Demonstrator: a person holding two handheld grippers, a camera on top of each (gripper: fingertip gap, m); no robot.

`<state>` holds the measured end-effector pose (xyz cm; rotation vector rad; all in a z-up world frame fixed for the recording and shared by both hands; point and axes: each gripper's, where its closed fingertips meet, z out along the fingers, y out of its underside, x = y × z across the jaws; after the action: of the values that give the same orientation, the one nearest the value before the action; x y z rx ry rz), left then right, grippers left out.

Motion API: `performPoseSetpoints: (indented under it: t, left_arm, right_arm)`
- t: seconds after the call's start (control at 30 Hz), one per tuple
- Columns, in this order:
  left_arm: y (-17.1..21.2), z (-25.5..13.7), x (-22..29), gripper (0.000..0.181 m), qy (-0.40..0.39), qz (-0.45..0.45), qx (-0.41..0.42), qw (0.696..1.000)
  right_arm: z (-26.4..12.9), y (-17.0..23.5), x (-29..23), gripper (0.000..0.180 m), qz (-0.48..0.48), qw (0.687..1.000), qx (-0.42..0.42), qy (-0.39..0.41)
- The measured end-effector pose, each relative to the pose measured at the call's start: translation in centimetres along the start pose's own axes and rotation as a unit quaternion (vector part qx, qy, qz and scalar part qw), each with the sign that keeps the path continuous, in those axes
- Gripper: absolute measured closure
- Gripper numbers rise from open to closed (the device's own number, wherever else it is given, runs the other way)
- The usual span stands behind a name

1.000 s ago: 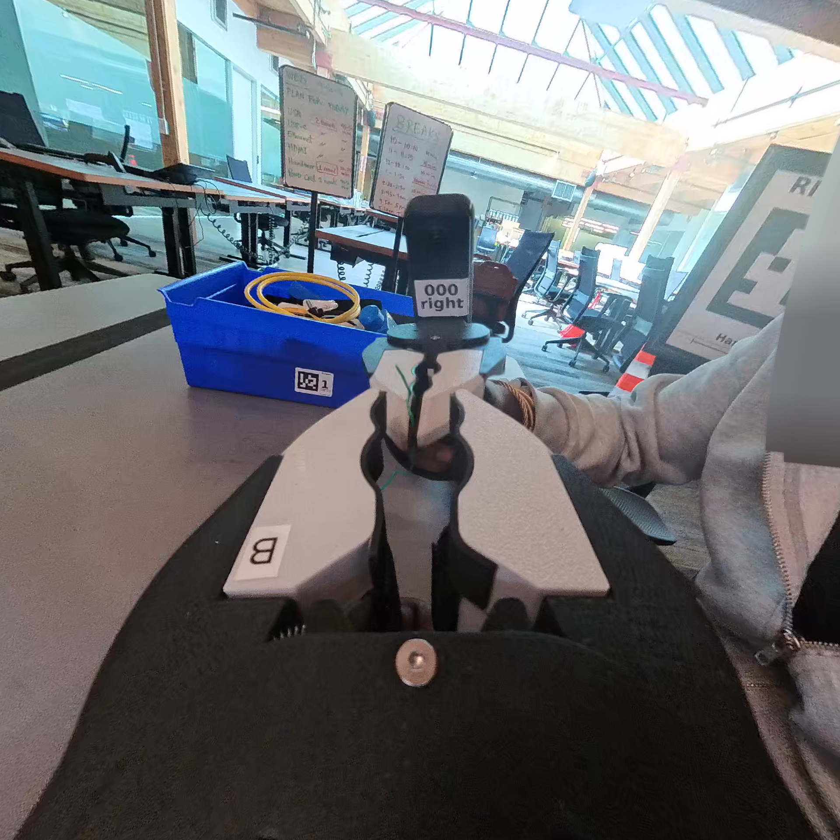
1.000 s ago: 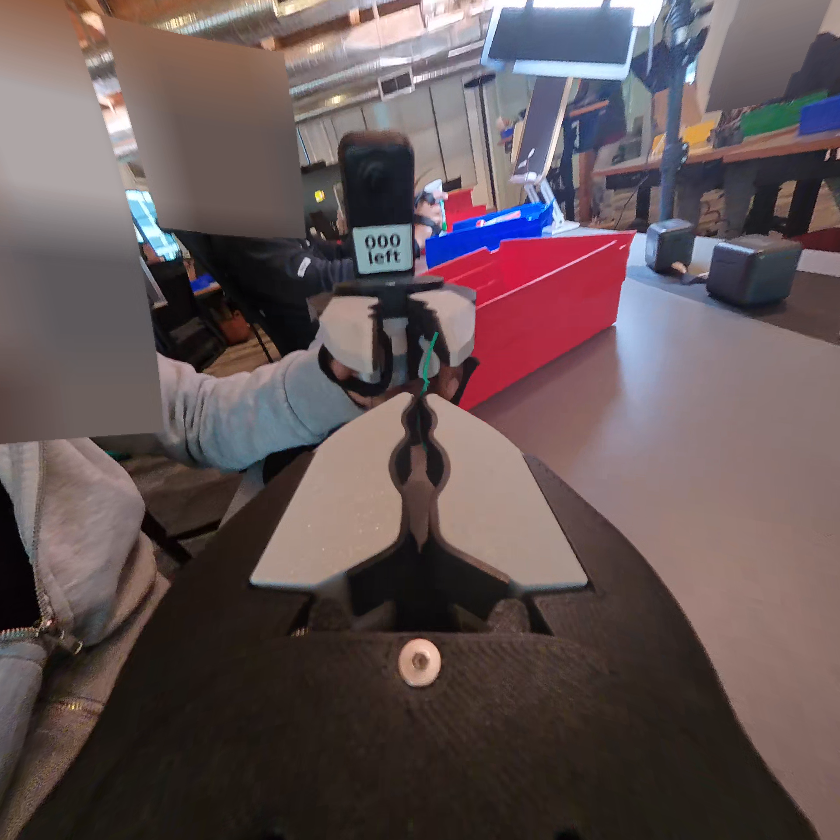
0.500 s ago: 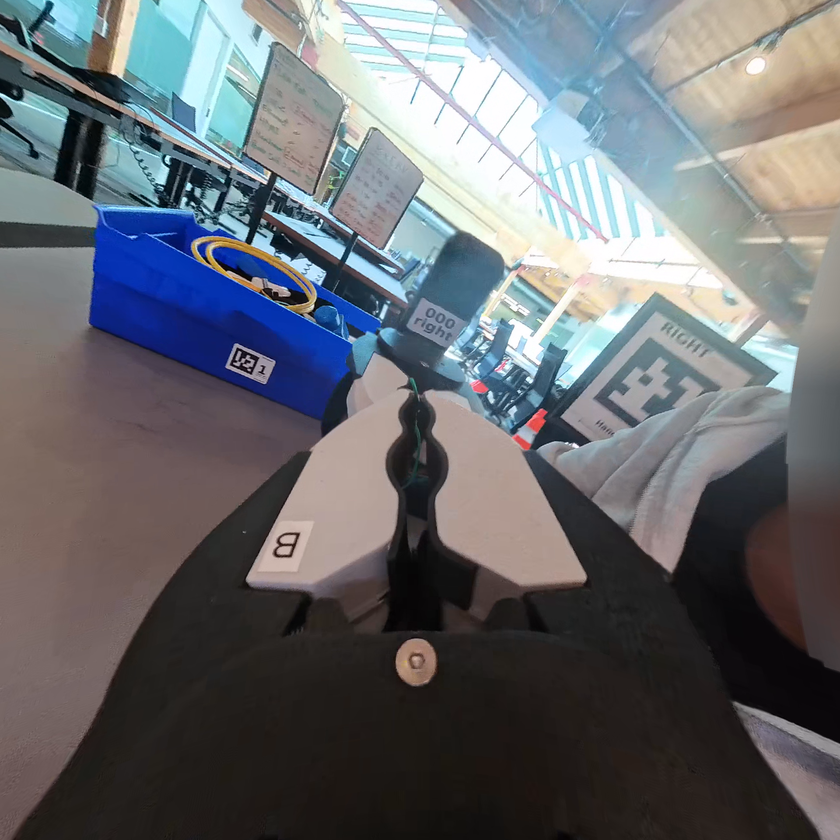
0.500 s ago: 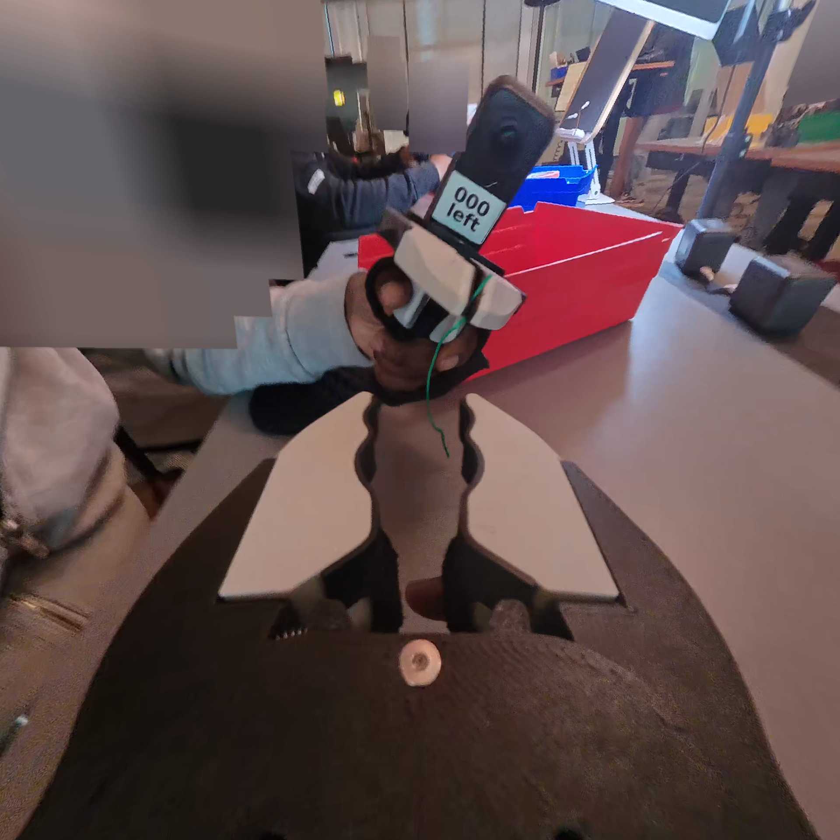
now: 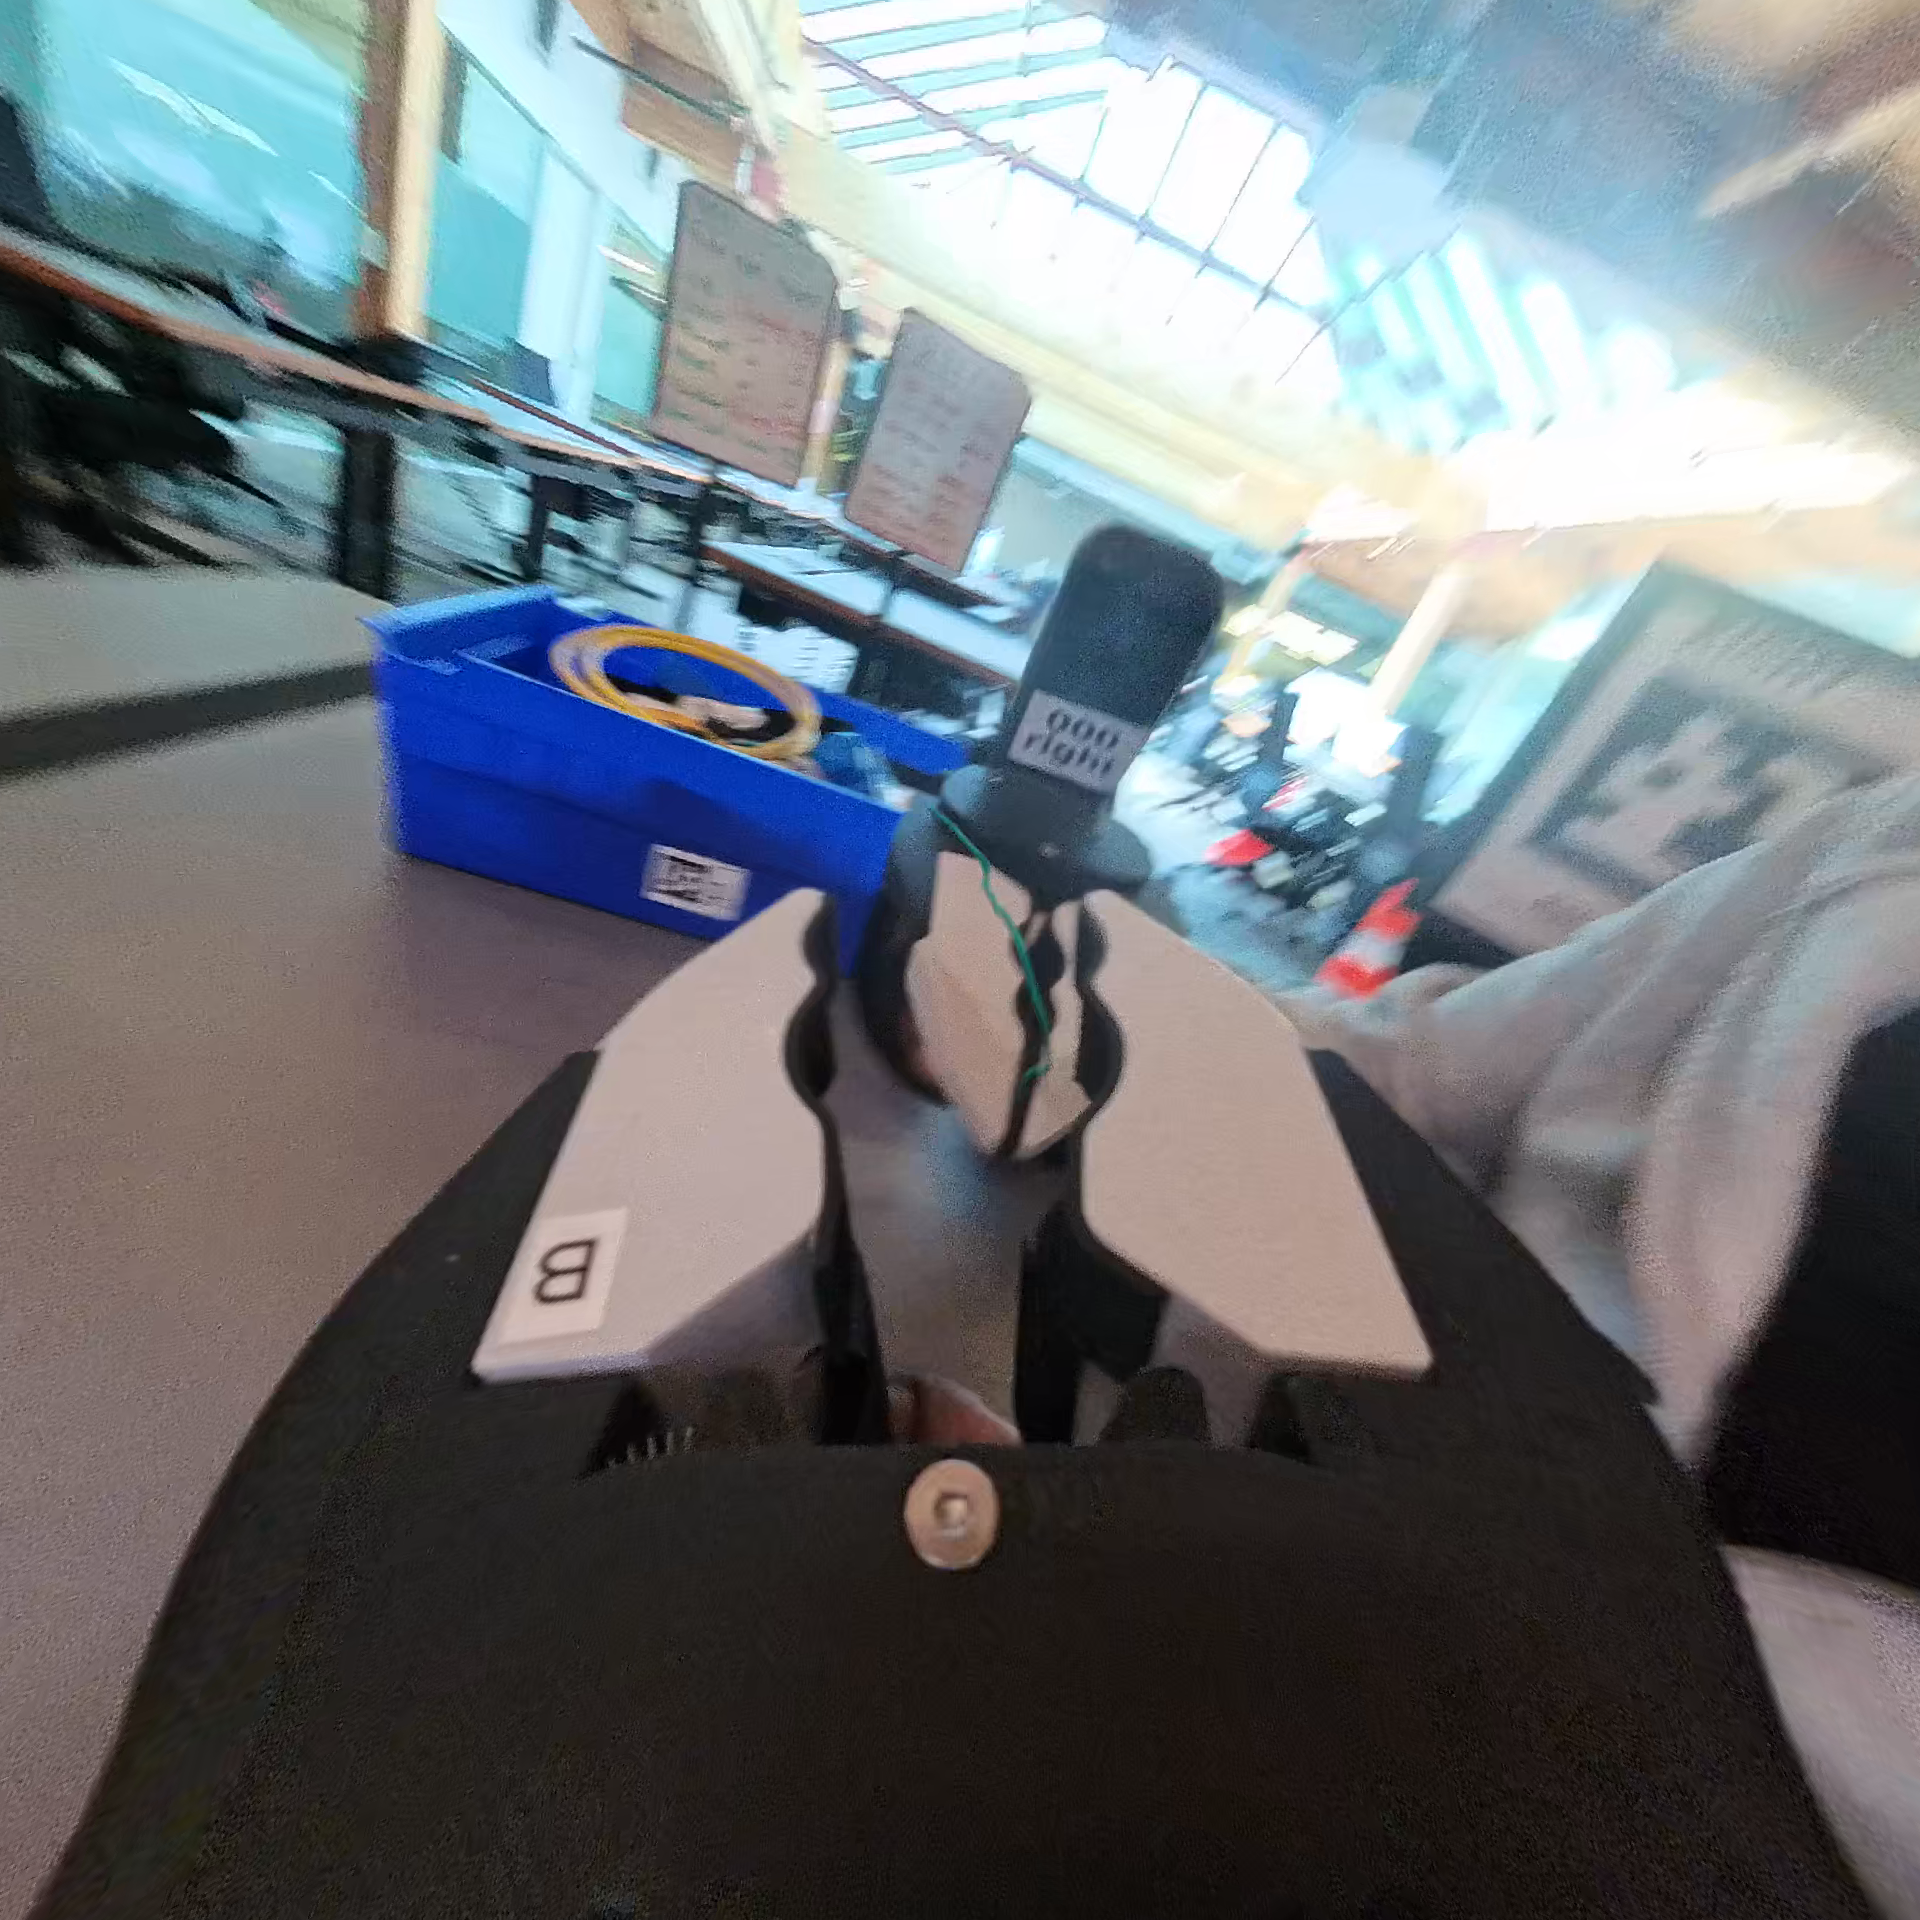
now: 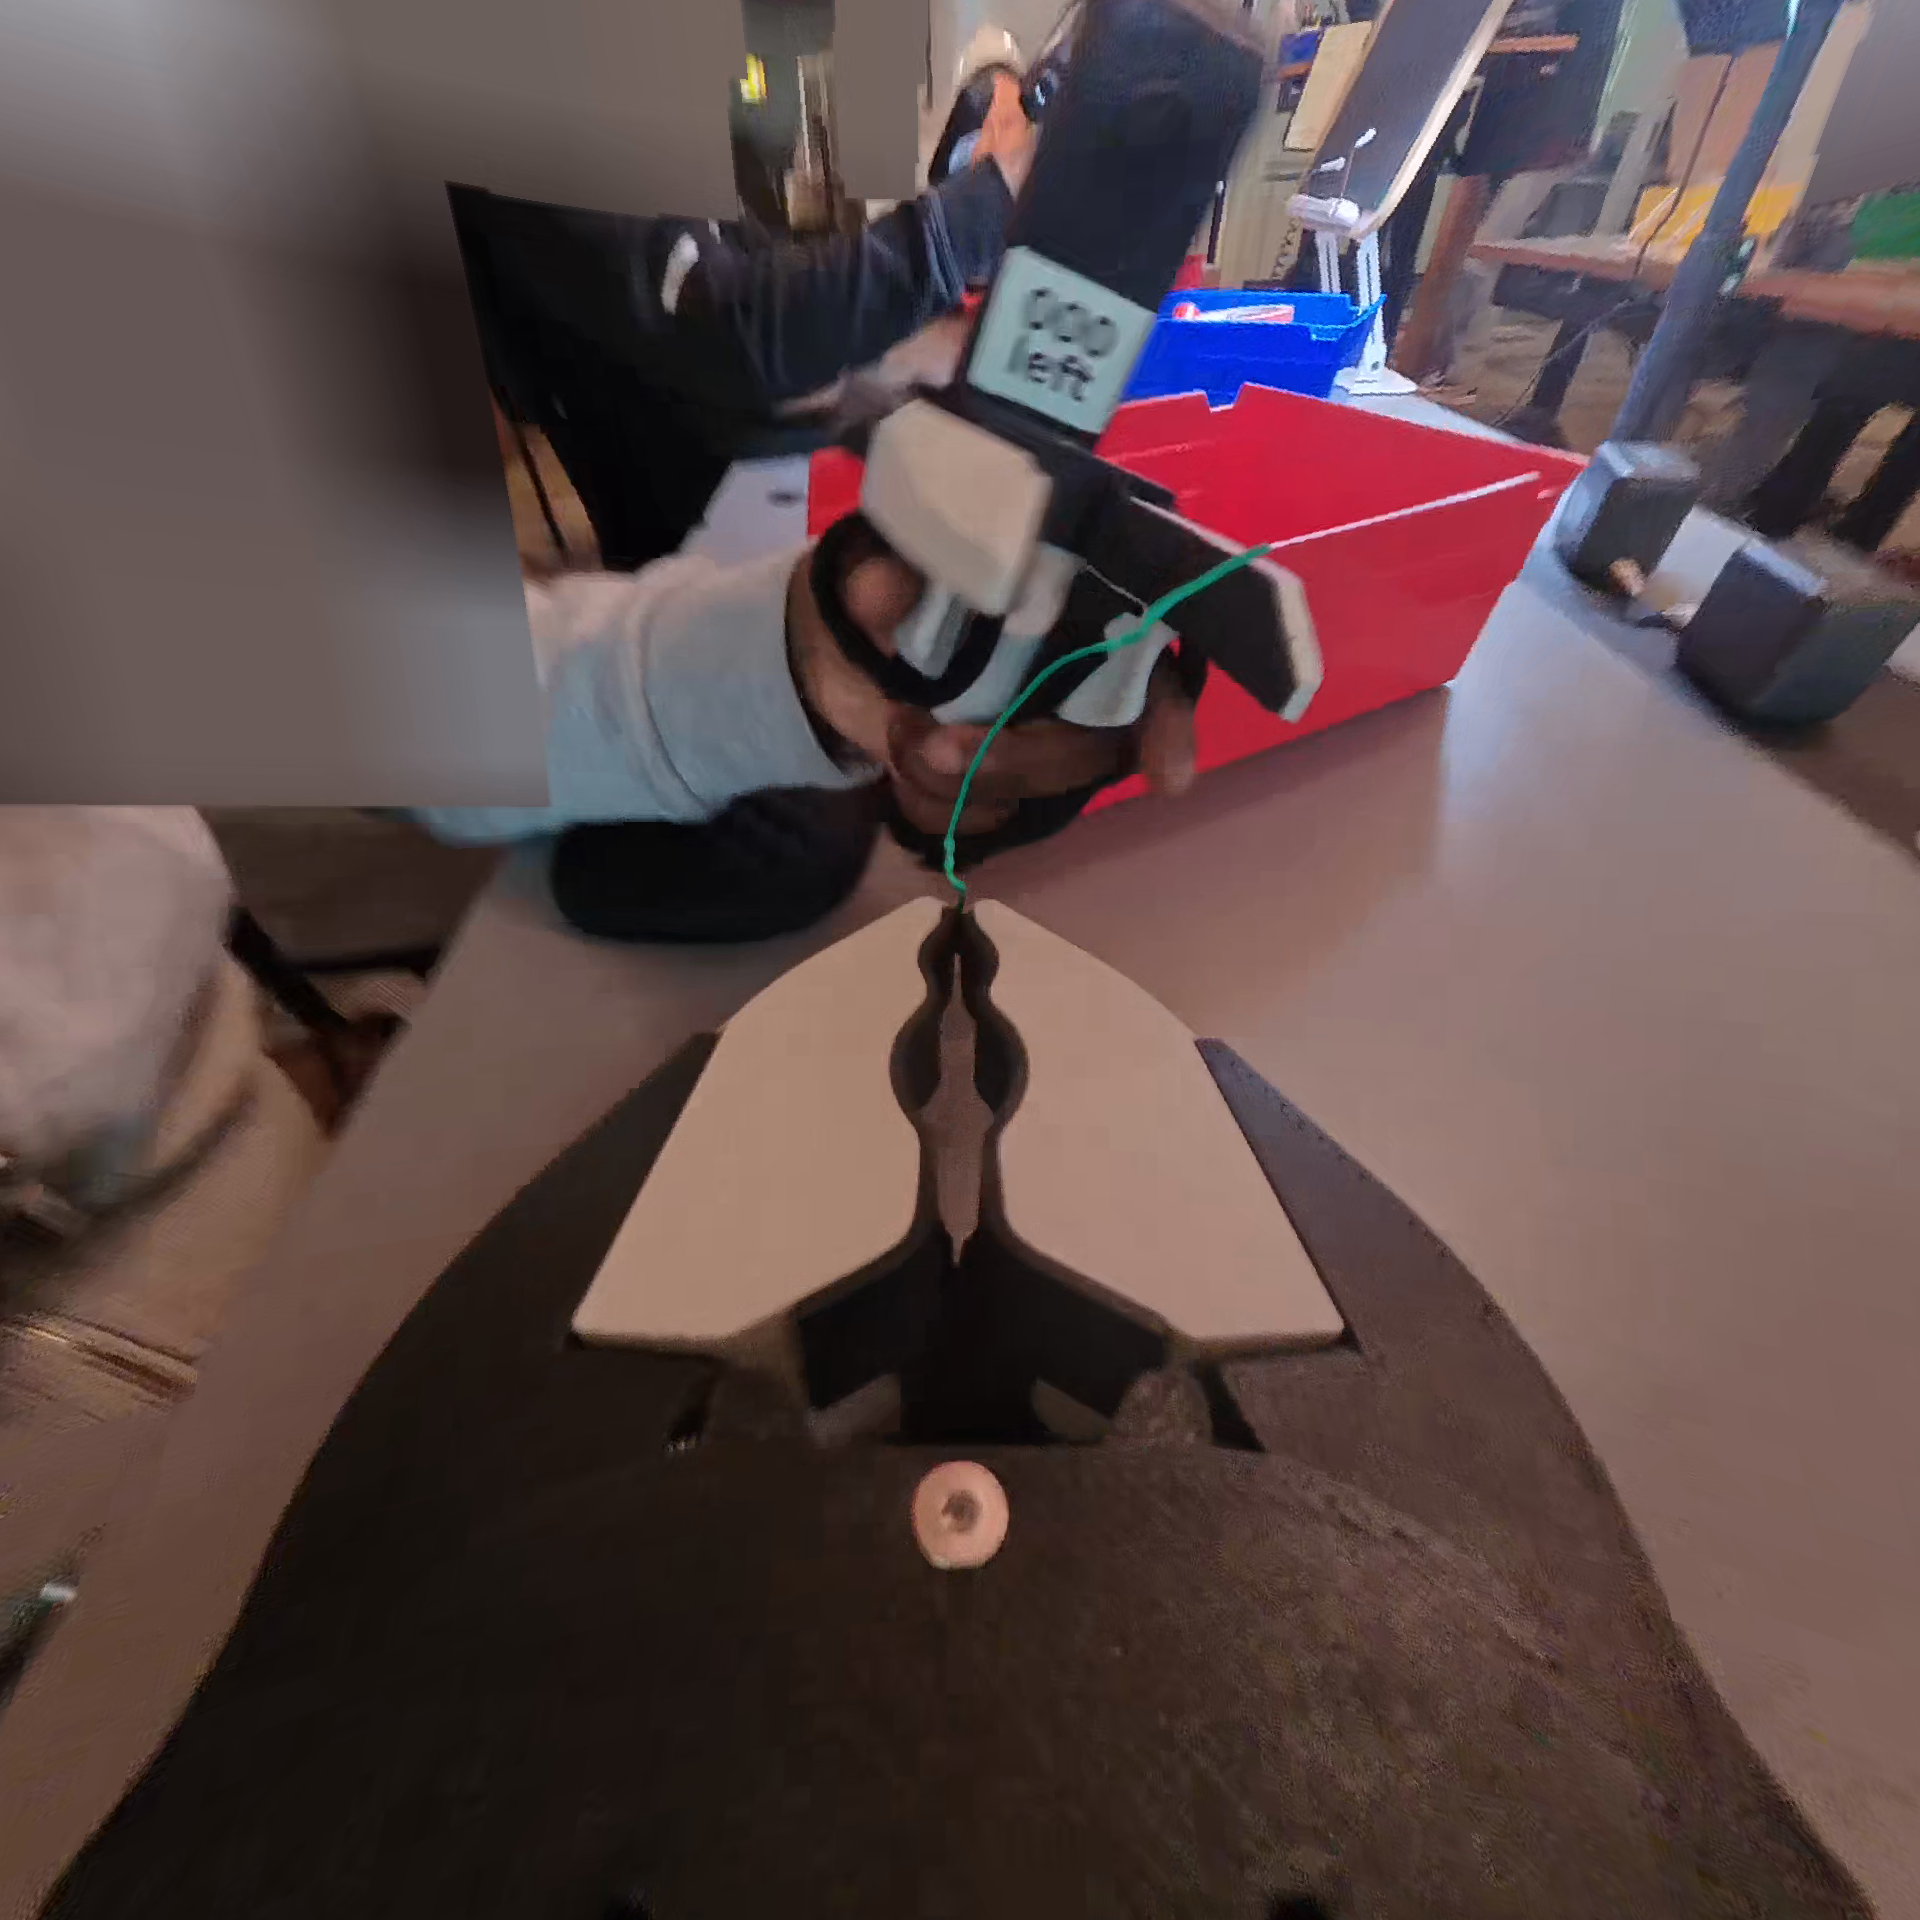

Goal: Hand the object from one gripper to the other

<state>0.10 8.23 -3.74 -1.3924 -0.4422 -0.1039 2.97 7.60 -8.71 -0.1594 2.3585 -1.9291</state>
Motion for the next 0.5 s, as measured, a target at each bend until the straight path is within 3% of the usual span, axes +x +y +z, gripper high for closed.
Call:
performPoseSetpoints:
  t: [0.07,0.13,0.17,0.23,0.27,0.3,0.43,0.5]
  left_arm:
    - [0.1,-0.4,-0.7,0.122,-0.064,0.153,-0.029,0.986]
    - [0.2,-0.8,-0.7,0.120,-0.117,0.343,-0.055,0.930]
    - [0.5,-0.9,-0.8,0.120,-0.141,0.446,-0.073,0.881]
    - [1.3,-0.7,-1.3,0.119,-0.190,0.621,-0.118,0.751]
    - [1.9,-0.5,-1.5,0.119,-0.201,0.680,-0.145,0.690]
    - [2.5,-0.2,-1.7,0.120,-0.204,0.712,-0.164,0.652]
    - [3.0,0.5,-1.2,0.150,-0.198,0.743,-0.165,0.618]
    - [2.4,0.4,-0.8,0.174,-0.201,0.736,-0.147,0.629]
  right_arm:
    - [-0.5,-0.4,0.4,0.180,0.088,0.996,0.025,-0.023]
    - [-0.8,-0.5,0.6,0.180,0.180,0.981,0.044,-0.056]
    - [-1.0,-0.6,0.5,0.180,0.221,0.971,0.052,-0.079]
    - [-1.1,-0.7,0.0,0.180,0.285,0.949,0.061,-0.123]
    - [-1.1,-0.6,-0.1,0.180,0.304,0.941,0.060,-0.136]
    - [-1.0,-0.5,-0.3,0.180,0.315,0.937,0.056,-0.143]
    - [-0.8,-0.5,-0.9,0.180,0.329,0.928,0.050,-0.164]
    - [-0.7,-0.4,-1.0,0.180,0.328,0.929,0.044,-0.164]
